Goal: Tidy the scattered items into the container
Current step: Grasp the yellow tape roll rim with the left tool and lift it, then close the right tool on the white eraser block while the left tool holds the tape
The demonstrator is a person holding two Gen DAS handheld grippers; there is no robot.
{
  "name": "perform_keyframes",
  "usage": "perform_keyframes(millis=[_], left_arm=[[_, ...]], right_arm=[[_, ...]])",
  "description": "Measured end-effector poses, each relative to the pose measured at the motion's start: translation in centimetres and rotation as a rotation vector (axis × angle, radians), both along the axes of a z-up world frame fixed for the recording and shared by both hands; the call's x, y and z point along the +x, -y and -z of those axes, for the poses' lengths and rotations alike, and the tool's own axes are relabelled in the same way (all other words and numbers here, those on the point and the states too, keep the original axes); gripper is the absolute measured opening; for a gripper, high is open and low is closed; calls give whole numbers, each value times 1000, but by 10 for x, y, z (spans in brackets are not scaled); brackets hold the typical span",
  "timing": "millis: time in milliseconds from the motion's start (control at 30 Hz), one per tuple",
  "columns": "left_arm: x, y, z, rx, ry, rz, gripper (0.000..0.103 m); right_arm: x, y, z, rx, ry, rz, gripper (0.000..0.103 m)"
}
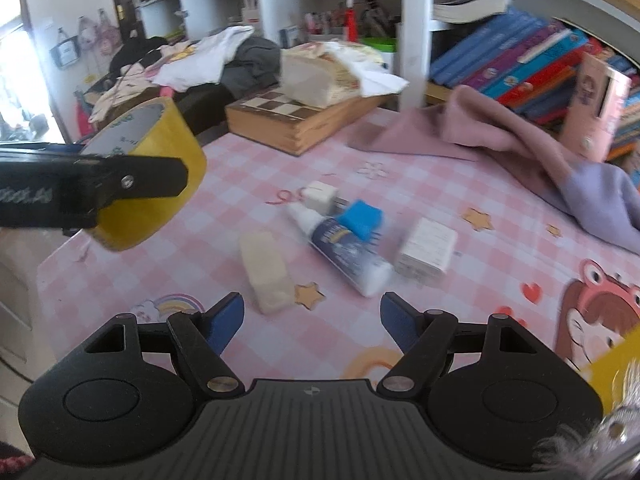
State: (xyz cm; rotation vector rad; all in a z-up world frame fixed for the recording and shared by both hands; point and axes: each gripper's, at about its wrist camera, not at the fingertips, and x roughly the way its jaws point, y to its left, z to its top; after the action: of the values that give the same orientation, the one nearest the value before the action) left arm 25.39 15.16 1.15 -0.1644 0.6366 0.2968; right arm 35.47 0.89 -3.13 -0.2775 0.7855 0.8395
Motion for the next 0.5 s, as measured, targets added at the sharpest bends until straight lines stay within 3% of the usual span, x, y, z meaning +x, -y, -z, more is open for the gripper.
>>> perform_keyframes(millis=[233,500], left_arm=[[-17,-6,0,-1,-24,-56,87],[-28,-14,-1,8,-30,-102,87]], right_arm=[[12,-29,14,-5,-54,-42,67],[24,-64,34,-60,-33,-110,55]])
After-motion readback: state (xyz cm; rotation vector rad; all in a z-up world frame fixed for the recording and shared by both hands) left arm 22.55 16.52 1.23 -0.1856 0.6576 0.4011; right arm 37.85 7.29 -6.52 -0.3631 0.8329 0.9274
